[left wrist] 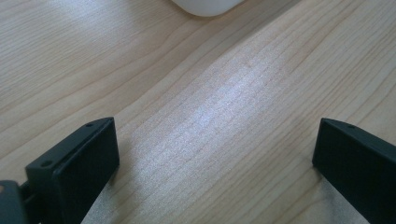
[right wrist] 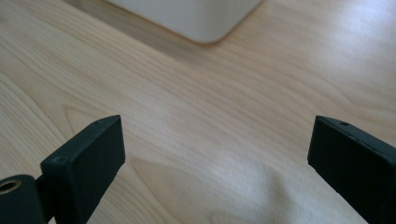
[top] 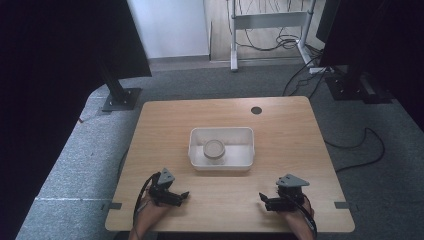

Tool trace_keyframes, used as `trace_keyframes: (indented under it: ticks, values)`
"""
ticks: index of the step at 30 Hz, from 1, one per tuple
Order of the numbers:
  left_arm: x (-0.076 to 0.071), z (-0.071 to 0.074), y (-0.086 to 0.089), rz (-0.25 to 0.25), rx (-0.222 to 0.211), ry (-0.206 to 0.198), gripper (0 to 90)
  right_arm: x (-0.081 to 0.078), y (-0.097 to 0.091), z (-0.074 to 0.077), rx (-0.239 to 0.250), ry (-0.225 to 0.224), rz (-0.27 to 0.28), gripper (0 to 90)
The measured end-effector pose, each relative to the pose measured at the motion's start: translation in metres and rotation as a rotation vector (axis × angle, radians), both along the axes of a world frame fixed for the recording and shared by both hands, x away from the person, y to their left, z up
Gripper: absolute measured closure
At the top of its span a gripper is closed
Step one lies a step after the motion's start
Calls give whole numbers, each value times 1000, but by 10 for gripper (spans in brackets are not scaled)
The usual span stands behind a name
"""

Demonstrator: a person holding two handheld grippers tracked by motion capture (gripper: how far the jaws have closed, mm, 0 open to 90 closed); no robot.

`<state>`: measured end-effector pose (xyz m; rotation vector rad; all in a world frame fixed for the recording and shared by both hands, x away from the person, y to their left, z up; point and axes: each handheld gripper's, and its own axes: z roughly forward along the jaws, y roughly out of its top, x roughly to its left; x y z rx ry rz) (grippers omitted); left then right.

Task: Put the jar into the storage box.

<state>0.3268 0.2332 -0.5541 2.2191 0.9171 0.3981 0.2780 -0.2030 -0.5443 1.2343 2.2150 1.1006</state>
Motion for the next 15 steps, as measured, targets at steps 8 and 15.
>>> trace_keyframes:
  ticks: [8, 15]
  values:
    - [0, 0, 0, 0, 0, 0, 2, -8, -9, -10, -21, 39, -30, 36]
    - [0, 0, 0, -1, 1, 0, 2, -10, -12, -15, -24, 56, -40, 35]
